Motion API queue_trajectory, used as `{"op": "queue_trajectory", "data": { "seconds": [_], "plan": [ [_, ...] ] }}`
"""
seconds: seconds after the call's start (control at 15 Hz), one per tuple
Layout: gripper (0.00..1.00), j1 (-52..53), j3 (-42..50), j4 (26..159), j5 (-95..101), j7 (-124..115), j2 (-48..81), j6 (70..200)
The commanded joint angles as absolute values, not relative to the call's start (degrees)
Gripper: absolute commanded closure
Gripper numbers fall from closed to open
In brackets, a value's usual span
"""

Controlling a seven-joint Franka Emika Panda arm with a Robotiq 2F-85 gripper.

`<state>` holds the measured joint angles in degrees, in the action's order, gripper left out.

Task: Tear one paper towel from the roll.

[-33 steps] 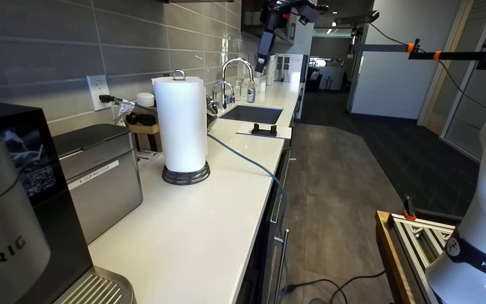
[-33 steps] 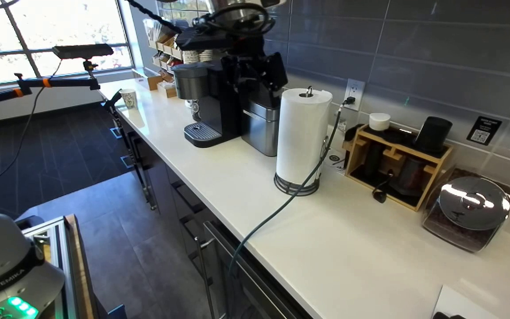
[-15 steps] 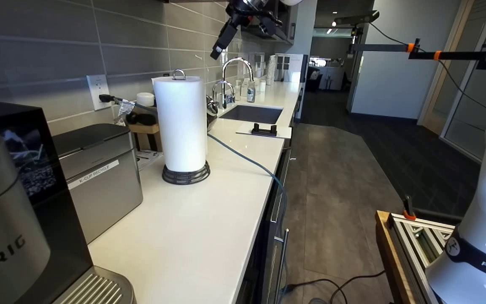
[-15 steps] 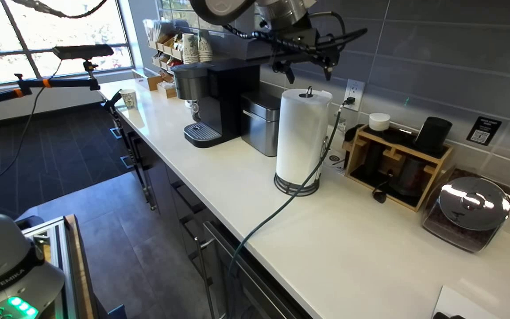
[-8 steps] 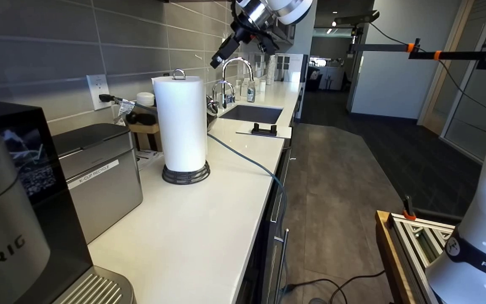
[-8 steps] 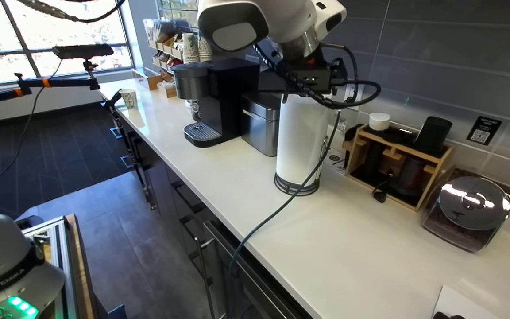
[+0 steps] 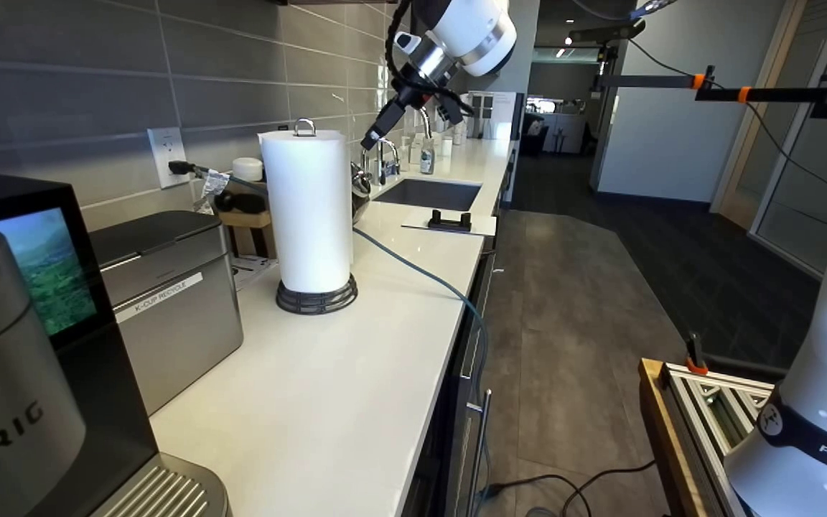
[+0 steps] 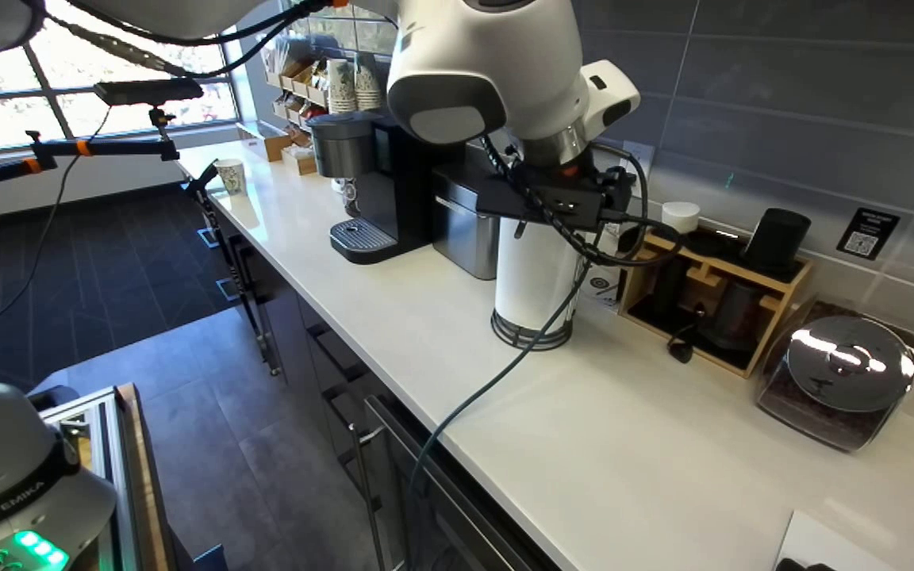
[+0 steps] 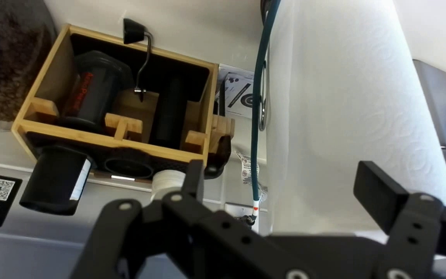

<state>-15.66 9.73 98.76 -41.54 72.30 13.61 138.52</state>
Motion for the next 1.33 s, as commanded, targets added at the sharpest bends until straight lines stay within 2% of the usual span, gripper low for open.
{"op": "queue_trajectory", "data": {
  "seconds": [0.0, 0.13, 0.2, 0.27, 0.53, 0.6, 0.67, 1.07, 1.13, 1.27],
  "plan": [
    [0.09, -17.0, 8.2, 95.4, -41.8, 70.6, 16.4, 137.3],
    [0.14, -17.1, 7.7, 94.1, -41.4, 69.7, 17.4, 137.5],
    [0.2, -17.1, 7.5, 93.1, -41.1, 69.0, 17.9, 137.5],
    [0.19, -17.0, 7.4, 92.3, -40.6, 68.3, 18.5, 137.6],
    [0.26, -17.2, 6.8, 88.8, -39.6, 65.8, 20.6, 137.4],
    [0.31, -17.3, 6.6, 87.9, -39.3, 65.4, 21.2, 137.3],
    [0.45, -17.4, 6.4, 87.1, -39.0, 65.0, 21.8, 137.1],
    [0.93, -18.0, 4.7, 85.2, -37.7, 64.7, 23.6, 136.3],
    [0.99, -18.1, 4.4, 85.2, -37.5, 64.9, 23.7, 136.3],
    [1.0, -18.3, 4.1, 85.5, -37.2, 64.8, 23.7, 136.3]
  ]
}}
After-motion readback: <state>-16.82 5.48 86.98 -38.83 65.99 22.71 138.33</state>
